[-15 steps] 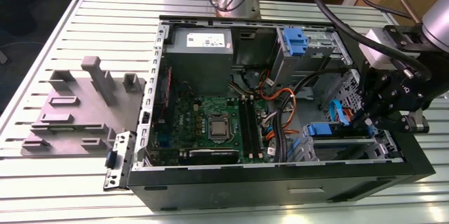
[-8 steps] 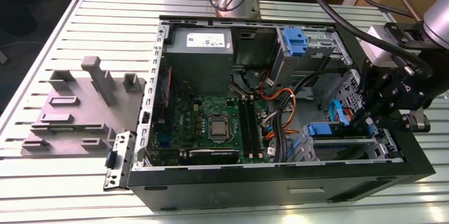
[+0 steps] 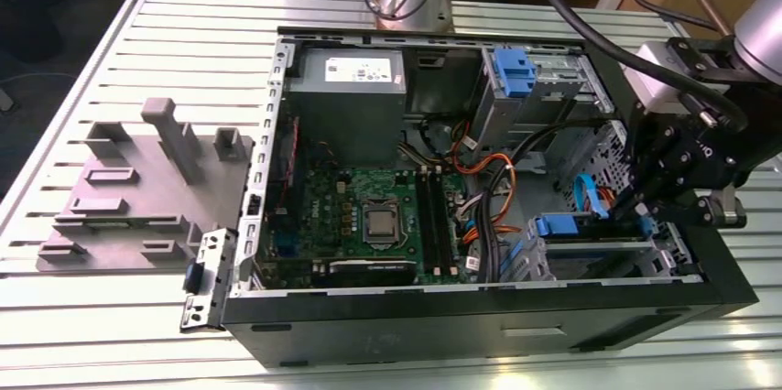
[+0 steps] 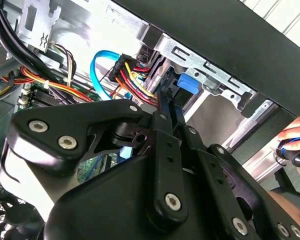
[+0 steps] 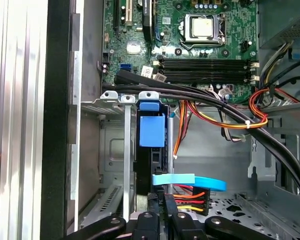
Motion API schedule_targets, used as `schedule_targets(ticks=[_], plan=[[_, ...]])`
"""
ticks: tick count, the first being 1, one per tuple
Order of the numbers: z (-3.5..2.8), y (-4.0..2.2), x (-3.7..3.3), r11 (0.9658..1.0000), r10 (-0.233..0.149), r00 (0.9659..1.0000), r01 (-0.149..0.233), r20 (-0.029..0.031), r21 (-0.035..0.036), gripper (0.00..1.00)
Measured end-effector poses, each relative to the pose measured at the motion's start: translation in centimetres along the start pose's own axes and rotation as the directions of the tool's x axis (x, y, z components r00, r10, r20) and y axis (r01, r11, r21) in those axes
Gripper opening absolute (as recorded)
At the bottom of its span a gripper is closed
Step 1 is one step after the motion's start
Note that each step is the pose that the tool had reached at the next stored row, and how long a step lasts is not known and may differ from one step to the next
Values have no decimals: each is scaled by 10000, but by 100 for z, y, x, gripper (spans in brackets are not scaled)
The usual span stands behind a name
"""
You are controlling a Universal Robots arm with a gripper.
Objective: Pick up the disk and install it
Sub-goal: 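Insert the second disk wire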
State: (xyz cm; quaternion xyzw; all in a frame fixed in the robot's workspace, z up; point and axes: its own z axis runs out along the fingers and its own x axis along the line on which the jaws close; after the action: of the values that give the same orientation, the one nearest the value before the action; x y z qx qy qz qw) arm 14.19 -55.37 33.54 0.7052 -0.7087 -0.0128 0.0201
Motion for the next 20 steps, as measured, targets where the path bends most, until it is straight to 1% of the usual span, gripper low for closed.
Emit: schedule_targets(ticks=[3,7,10,20], plan=[[7,0,0,10000,98,10000,-98,-13,-1,16],[9,0,0,9996,284,9996,-284,-59,-2,16],[15,-1,-2,9992,403,9992,-403,-58,-3,16],[37,-2,-6,9992,404,9992,-404,-62,-3,16]])
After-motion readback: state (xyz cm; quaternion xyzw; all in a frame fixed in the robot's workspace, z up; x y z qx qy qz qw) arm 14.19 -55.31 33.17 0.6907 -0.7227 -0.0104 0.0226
